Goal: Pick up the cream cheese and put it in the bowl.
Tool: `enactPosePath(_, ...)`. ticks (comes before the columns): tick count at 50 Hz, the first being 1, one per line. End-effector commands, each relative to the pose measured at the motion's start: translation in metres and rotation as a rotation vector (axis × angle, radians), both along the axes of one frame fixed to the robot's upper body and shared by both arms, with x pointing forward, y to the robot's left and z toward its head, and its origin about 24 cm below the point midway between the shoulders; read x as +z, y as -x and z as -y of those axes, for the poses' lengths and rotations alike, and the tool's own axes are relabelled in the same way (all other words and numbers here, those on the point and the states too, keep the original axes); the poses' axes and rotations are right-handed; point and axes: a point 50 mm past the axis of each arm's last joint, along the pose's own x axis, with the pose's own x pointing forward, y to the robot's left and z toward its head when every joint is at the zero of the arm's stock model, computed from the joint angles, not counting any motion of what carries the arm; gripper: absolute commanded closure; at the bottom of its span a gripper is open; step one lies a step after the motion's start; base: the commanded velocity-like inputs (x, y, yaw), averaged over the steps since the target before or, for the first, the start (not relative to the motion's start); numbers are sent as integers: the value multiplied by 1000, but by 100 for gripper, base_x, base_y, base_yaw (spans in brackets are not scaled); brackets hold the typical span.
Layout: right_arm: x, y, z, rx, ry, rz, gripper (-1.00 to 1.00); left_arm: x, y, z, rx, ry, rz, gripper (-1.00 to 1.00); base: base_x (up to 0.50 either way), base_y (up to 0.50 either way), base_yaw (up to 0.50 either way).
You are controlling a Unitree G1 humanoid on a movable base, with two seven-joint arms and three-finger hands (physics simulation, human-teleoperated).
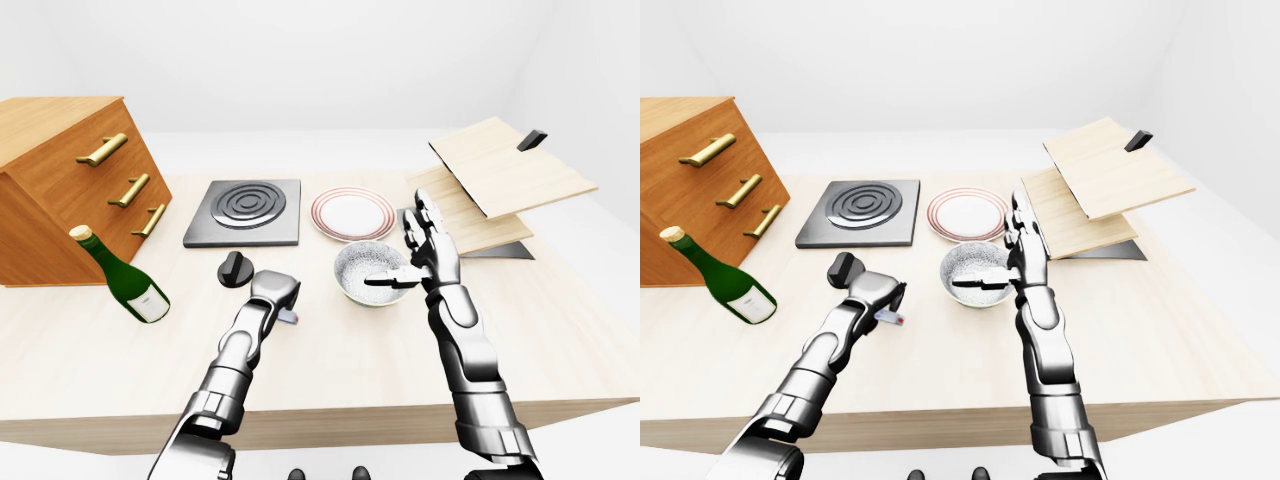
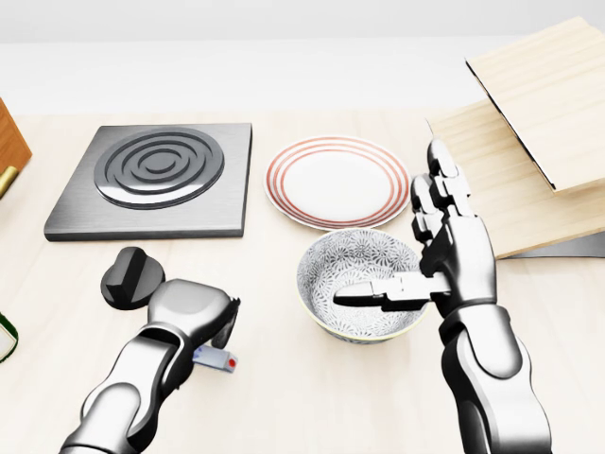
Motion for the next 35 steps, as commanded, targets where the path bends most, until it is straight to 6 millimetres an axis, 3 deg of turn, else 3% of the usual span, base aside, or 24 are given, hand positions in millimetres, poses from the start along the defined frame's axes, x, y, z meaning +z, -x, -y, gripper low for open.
enactPosePath(1,3,0,1,-10,-1,13,-100,22,-7,5,4,95,53,100,0,0,0)
enactPosePath(12,1,2,9,-31,-1,4,-100,80,-1,2,53,145,194,100,0,0,0)
enactPosePath(20,2,12,27,-84,-13,20,-100,136,-4,4,103,195,337,100,0,0,0)
enactPosePath(26,-6,13,32,-98,-13,-14,-100,167,-11,19,60,187,410,100,0,0,0)
enactPosePath(35,-12,15,37,-104,-17,-36,-100,195,-20,46,-11,222,467,100,0,0,0)
